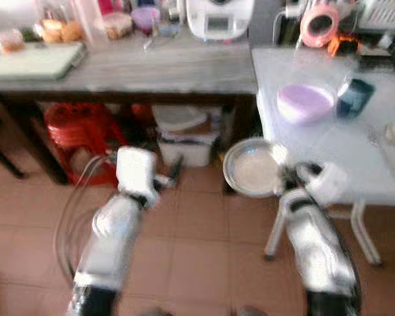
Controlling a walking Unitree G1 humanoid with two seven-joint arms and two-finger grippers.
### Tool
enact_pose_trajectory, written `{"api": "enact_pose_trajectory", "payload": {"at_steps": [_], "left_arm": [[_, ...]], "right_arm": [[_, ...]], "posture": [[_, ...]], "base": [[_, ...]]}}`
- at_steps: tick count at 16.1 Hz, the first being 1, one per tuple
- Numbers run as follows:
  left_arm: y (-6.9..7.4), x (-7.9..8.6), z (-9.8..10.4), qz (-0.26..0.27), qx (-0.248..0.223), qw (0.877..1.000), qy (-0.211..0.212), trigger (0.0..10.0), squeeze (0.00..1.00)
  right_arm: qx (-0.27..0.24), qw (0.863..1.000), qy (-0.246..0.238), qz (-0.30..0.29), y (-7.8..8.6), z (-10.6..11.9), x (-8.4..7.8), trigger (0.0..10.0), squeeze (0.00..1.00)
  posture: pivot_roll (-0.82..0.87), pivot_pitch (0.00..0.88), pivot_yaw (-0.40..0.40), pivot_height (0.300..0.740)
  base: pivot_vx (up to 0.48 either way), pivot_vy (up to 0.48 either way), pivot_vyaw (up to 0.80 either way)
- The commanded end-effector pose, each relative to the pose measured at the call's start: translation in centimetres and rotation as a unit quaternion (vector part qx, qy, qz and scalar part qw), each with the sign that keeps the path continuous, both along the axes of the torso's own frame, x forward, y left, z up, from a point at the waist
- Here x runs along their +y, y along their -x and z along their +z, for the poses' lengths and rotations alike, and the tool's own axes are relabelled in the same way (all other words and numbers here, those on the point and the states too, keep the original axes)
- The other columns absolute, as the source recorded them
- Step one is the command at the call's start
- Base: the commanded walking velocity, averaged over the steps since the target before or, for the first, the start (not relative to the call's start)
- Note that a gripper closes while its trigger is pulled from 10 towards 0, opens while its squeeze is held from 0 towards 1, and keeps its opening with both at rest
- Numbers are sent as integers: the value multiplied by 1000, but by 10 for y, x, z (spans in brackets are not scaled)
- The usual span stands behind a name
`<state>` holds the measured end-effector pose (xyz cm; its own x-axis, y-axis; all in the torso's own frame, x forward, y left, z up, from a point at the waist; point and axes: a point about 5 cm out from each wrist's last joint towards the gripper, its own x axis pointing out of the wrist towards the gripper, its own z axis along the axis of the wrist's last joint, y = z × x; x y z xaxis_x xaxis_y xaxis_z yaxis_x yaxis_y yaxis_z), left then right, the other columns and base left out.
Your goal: Setting the table
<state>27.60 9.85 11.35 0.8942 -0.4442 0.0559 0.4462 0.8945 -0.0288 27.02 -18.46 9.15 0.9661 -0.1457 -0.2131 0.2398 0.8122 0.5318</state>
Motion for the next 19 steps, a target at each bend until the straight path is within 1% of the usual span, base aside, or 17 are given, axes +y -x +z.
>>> {"api": "enact_pose_trajectory", "payload": {"at_steps": [1,2,3,4,5,7,8,9,11,13,14,18,19], "left_arm": [[-1,5,2,1,-6,1000,-11,10000,0],[-2,5,1,1,-2,1000,-7,10000,0],[-3,7,2,8,-6,1000,-7,10000,0],[-3,7,2,11,-7,1000,-6,10000,0],[-3,8,2,19,-7,1000,-6,10000,0],[-5,12,0,50,-4,999,-17,10000,0],[-6,16,-2,76,9,997,-18,10000,0],[-7,20,-5,100,35,994,3,10000,0],[-8,21,-5,102,33,994,2,10000,0],[-10,22,-6,105,46,993,23,10000,0],[-11,22,-7,108,51,993,25,10000,0],[-11,22,-7,107,55,993,19,10000,0],[-12,21,-8,107,59,992,24,10000,0]], "right_arm": [[-12,1000,4,8,-4,5,6,10000,0],[-14,1000,10,9,-5,6,5,10000,0],[-21,999,30,16,-6,7,6,10000,0],[-25,999,38,18,-6,8,7,10000,0],[-38,997,60,21,-6,12,7,10000,0],[-55,994,87,21,-7,18,6,10000,0],[-60,993,98,21,-7,20,6,10000,0],[-63,992,105,20,-6,21,5,10000,0],[-69,991,113,22,-7,23,5,10000,0],[-85,988,129,29,-10,28,7,10000,0],[-95,985,138,34,-12,32,8,10000,0],[-100,984,146,33,-11,34,10,10000,0],[-102,983,151,35,-11,34,10,10000,0]], "posture": [[-43,0,32,740],[-42,0,32,740],[-41,0,33,740],[-41,0,35,740],[-41,0,35,740],[-46,0,41,740],[-47,0,43,740],[-49,0,44,740],[-50,0,47,740],[-50,0,49,740],[-50,0,51,740],[-53,0,55,740],[-56,0,57,740]], "base": [[431,0,0],[439,0,0],[480,0,0],[480,0,0],[480,0,0],[480,0,0],[480,0,0],[480,0,0],[480,0,0],[471,0,0],[435,0,0],[378,294,0],[315,360,0]]}}
